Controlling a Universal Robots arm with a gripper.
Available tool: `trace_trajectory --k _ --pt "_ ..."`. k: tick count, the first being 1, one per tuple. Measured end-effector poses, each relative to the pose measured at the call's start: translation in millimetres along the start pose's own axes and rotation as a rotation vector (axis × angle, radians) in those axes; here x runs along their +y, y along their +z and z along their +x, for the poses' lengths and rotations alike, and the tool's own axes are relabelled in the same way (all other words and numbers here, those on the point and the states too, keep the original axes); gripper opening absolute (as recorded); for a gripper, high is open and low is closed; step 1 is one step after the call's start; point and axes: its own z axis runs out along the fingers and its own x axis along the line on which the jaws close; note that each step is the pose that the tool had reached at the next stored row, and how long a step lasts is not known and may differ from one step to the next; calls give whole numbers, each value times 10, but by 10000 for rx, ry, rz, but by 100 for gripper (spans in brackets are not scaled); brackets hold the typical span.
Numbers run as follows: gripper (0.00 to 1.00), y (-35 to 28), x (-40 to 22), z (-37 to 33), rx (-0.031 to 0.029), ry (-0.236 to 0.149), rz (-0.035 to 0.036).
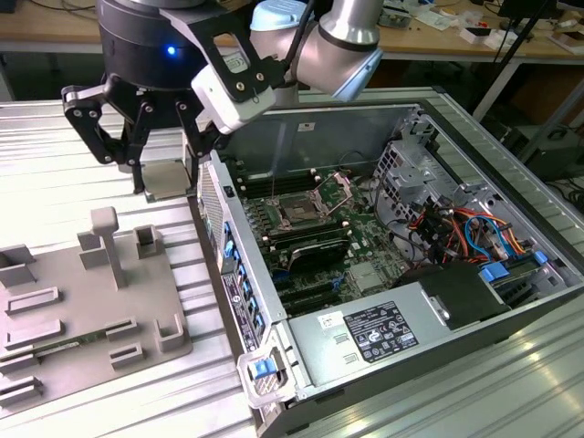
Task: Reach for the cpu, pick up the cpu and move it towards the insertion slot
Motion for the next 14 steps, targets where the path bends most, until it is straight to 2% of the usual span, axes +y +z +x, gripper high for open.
trace_trajectory --k 7,14 --pt "55 -3 -6 -95 0 -1 0" --pt "55 -4 -9 -138 1 -1 0"
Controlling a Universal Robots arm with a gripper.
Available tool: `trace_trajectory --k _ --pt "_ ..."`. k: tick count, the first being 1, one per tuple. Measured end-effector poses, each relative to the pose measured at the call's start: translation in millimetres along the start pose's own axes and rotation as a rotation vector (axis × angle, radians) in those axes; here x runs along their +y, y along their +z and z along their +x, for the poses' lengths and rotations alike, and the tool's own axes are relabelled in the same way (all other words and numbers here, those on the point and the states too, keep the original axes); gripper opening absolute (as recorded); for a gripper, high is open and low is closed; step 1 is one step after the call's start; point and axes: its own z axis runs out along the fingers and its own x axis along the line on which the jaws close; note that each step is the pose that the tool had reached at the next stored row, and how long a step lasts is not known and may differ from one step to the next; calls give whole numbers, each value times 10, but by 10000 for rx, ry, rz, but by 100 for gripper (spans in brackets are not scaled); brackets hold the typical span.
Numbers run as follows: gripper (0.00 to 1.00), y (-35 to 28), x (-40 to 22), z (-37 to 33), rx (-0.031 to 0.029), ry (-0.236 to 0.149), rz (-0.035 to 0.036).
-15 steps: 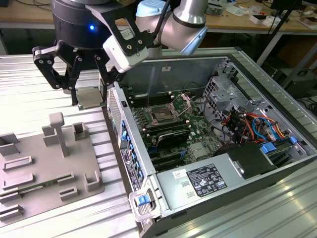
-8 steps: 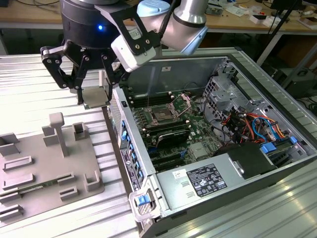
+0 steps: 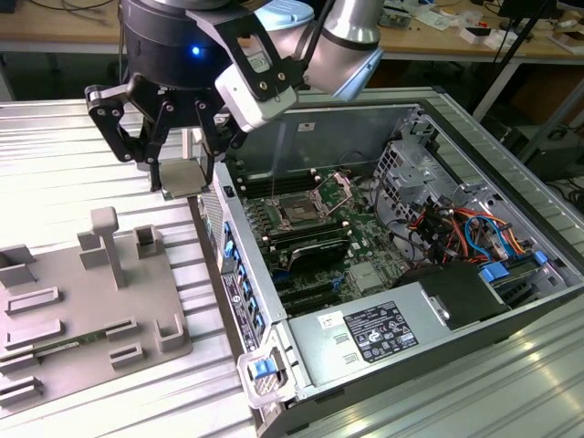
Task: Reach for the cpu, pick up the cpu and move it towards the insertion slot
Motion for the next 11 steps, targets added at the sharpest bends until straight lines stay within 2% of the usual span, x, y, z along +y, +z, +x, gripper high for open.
trace_trajectory --k 11 --pt "55 -3 -8 -123 0 1 0"
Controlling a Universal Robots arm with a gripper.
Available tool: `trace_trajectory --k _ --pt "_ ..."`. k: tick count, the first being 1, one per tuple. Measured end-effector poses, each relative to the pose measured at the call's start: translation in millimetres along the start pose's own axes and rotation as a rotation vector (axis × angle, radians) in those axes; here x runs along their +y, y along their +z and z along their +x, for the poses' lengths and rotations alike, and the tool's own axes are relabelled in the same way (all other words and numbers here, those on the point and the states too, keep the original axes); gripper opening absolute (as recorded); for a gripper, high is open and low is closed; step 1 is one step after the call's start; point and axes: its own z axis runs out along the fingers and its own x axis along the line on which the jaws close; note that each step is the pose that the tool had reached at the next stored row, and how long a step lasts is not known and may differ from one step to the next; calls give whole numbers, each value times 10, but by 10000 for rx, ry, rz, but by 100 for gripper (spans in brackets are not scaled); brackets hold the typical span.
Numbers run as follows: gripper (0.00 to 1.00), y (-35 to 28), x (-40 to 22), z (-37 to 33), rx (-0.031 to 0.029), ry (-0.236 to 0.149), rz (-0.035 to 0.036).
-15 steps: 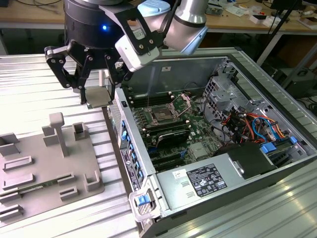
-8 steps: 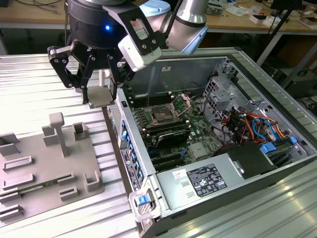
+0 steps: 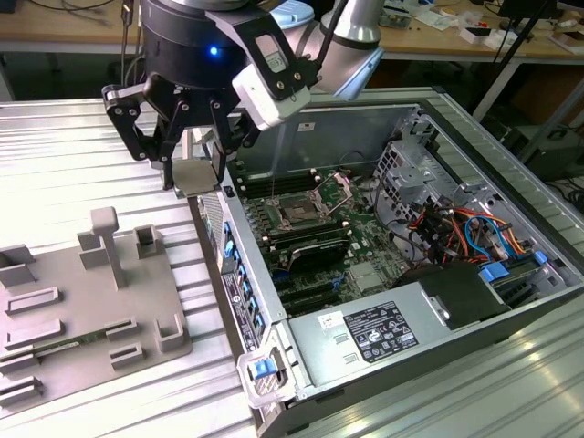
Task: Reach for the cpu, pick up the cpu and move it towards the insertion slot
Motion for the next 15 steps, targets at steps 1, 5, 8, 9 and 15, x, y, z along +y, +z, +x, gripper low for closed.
trace_trajectory --k 1,5,8,9,15 --pt "55 0 -1 -7 0 0 0" --pt "55 -1 -3 -46 0 0 0" --pt "55 -2 -5 -79 0 0 0" --pt "55 -3 -6 -88 0 -1 0" --pt "55 -4 -10 -151 -1 0 0"
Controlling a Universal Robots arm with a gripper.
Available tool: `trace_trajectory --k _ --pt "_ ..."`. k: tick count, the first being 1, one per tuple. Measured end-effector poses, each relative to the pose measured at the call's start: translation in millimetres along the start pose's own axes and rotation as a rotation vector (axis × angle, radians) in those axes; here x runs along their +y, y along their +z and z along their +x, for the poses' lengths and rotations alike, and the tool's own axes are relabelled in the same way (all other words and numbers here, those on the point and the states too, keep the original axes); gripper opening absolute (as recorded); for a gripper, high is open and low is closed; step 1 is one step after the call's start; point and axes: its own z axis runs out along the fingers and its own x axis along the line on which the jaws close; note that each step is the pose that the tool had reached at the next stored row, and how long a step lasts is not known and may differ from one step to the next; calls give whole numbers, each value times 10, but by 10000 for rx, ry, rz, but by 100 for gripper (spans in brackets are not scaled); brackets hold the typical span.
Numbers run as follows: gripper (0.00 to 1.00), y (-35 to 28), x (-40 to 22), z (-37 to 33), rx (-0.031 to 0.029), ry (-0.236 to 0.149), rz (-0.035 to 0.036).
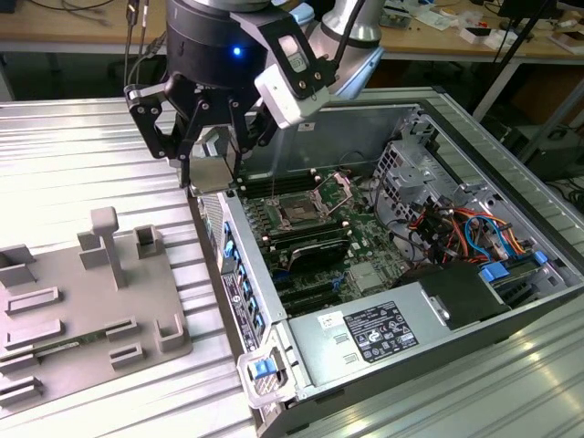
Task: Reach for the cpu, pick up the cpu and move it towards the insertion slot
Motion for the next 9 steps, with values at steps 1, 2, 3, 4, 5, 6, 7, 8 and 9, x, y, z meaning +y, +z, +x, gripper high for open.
trace_trajectory --k 1,2,3,4,5,6,7,8,9 --pt "55 0 -1 -7 -1 0 0" --pt "55 -1 -1 -14 1 0 0" --pt "55 -1 -2 -21 0 0 0" --pt "55 -1 -2 -33 0 0 0" --pt "55 -2 -3 -47 0 -1 0" --pt "55 -2 -4 -56 0 0 1" --pt "55 -2 -4 -64 0 0 0" --pt "55 -2 -5 -76 0 0 0" --pt "55 -3 -6 -91 1 0 0"
